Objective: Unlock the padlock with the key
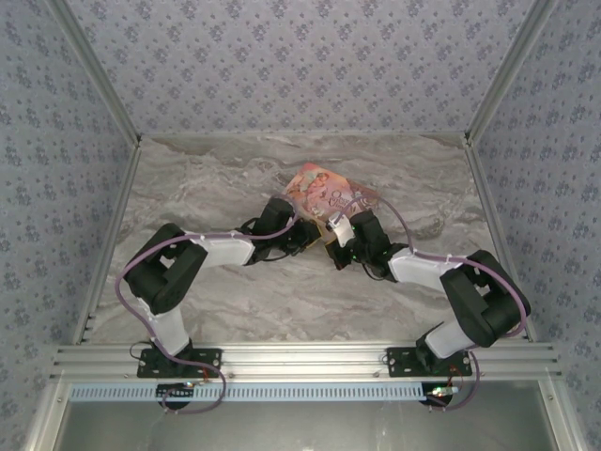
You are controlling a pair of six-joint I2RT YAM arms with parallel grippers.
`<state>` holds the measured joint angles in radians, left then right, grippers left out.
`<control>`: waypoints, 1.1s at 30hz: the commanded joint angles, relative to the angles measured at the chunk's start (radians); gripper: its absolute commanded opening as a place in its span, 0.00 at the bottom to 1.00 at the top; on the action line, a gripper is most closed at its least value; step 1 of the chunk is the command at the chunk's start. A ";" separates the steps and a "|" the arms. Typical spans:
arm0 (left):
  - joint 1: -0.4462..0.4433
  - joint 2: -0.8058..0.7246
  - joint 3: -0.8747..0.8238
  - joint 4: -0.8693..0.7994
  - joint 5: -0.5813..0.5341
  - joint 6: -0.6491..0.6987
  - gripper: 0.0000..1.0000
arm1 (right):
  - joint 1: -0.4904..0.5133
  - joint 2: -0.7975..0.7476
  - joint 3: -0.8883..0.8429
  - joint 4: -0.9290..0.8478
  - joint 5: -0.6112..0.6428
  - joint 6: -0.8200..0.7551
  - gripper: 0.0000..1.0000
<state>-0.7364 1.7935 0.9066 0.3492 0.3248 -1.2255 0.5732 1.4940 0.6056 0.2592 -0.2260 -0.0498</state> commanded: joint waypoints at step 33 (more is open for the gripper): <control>-0.046 -0.032 0.020 0.130 0.064 -0.024 0.18 | -0.104 0.004 0.042 0.087 -0.228 0.071 0.00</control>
<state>-0.7429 1.7935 0.9066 0.3908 0.3084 -1.2476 0.4892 1.5257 0.6487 0.2611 -0.3817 -0.0116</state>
